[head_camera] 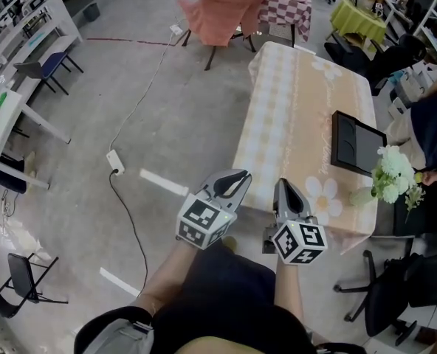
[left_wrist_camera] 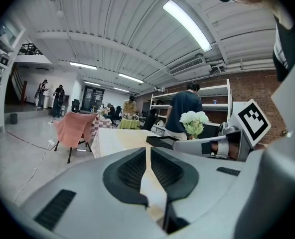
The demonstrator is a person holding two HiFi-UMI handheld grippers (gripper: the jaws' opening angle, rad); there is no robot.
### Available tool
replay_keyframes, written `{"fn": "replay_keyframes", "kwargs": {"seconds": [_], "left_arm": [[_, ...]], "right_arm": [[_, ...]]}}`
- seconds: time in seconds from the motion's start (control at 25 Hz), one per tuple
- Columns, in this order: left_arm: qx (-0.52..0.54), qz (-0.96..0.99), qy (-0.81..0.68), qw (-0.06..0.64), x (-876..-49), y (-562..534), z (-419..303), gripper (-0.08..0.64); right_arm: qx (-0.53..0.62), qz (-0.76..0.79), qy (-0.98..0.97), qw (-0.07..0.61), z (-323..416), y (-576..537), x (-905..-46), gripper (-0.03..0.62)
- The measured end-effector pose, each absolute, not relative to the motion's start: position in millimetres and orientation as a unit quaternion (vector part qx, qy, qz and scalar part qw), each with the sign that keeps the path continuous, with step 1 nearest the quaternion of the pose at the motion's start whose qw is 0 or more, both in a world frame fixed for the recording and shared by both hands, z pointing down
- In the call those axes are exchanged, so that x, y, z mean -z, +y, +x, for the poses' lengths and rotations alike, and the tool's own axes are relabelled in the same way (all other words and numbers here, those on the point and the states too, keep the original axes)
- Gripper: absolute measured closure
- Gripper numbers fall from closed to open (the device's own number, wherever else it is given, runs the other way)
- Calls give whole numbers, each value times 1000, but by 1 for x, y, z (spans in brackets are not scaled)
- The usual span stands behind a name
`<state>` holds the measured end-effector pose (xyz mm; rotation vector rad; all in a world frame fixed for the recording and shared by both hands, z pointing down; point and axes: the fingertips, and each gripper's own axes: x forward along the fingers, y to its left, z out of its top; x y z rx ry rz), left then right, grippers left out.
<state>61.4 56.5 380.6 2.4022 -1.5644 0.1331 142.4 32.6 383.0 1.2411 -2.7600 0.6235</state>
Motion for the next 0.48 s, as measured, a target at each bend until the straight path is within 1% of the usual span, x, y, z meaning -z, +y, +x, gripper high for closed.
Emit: {"fn": "replay_keyframes", "kwargs": {"seconds": [0.48], "left_arm": [[-56, 826, -541, 151, -386, 55, 53, 525]], "right_arm": [[-219, 402, -888, 29, 136, 27, -393, 588]]}}
